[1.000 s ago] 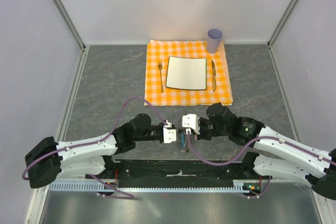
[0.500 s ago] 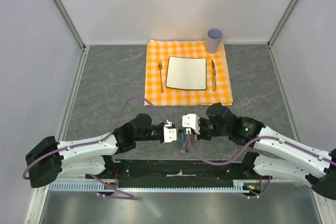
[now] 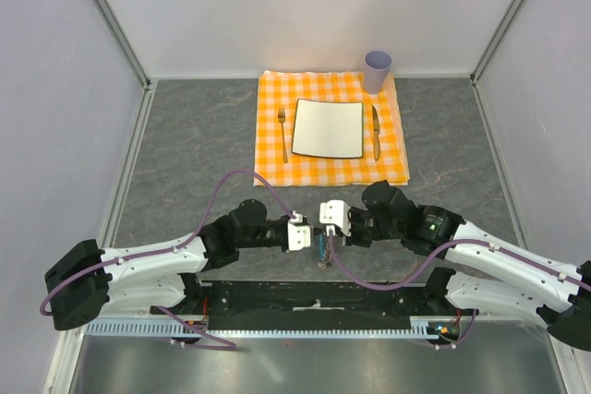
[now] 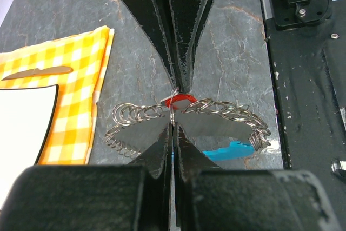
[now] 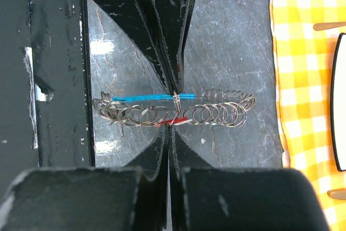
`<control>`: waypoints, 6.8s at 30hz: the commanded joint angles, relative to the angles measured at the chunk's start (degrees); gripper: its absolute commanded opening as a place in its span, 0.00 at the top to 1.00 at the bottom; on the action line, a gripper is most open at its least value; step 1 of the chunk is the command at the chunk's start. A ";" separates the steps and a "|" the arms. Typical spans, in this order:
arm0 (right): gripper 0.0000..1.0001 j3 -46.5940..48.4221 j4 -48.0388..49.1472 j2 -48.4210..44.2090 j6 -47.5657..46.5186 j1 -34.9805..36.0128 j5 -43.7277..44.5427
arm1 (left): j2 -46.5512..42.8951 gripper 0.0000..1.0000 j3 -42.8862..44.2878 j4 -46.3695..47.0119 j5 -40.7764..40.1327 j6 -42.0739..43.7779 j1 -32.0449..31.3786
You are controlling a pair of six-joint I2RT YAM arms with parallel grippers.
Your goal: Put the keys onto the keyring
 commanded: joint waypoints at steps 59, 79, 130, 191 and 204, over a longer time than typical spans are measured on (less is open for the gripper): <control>1.00 4.81 -1.75 0.65 -1.74 3.04 2.25 | -3.53 0.98 3.15 -0.51 0.91 4.39 0.06; 1.00 4.29 -0.26 1.08 -1.03 3.04 2.69 | -3.54 0.98 2.98 0.02 2.23 4.04 0.06; 1.00 3.94 0.98 0.29 0.11 3.04 4.80 | -2.83 0.98 2.98 -0.07 1.96 3.69 0.06; 1.00 5.52 0.09 2.93 -0.24 3.21 0.06 | -4.41 0.98 3.24 2.39 4.95 2.20 0.06; 1.00 5.34 2.12 2.75 2.31 3.21 1.55 | -3.80 0.98 1.84 6.52 4.95 -1.41 0.06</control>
